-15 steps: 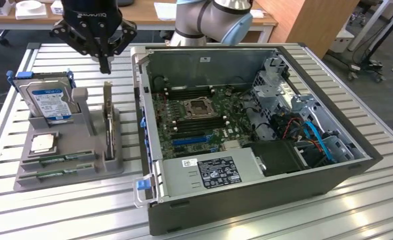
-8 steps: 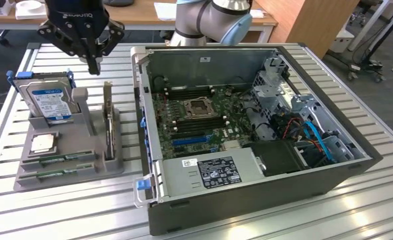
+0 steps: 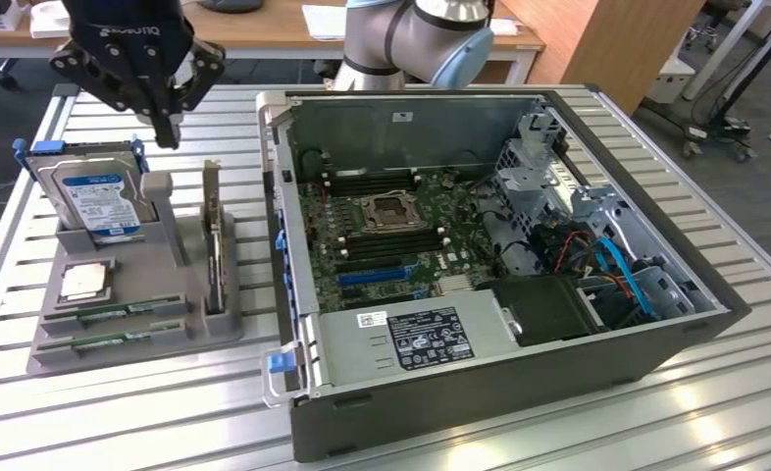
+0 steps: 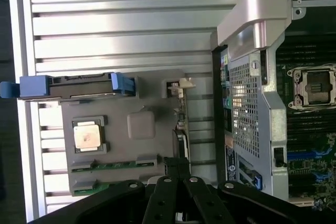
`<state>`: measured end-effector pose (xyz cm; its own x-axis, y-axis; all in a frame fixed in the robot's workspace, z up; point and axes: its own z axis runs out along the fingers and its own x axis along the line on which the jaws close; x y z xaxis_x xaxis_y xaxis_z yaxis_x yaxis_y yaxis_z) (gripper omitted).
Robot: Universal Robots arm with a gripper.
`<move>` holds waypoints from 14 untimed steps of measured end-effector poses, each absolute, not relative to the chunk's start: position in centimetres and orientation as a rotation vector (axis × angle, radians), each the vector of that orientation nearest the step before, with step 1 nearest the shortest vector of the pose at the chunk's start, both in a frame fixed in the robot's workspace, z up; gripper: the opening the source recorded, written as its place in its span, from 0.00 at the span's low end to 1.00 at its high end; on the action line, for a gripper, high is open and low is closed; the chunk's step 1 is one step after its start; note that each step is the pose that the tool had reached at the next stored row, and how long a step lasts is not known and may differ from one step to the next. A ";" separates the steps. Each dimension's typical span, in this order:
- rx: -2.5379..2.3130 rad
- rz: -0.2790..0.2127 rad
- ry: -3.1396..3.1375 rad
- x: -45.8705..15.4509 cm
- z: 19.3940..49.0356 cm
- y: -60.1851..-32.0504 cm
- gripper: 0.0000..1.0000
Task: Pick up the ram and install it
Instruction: 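Reach for the ram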
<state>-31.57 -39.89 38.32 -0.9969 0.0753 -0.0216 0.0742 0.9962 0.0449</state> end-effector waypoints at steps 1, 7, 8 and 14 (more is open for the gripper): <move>0.117 0.069 3.115 -31.8 38.3 -39.9 0.10; 0.117 0.069 3.116 -33.0 38.2 -39.9 0.10; 0.117 0.069 3.116 -33.2 38.2 -39.9 0.10; 0.117 0.069 3.116 -34.5 38.1 -39.9 0.10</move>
<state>-34.51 -39.89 38.12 -0.9969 0.0753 -0.0211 0.0743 0.9962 0.0449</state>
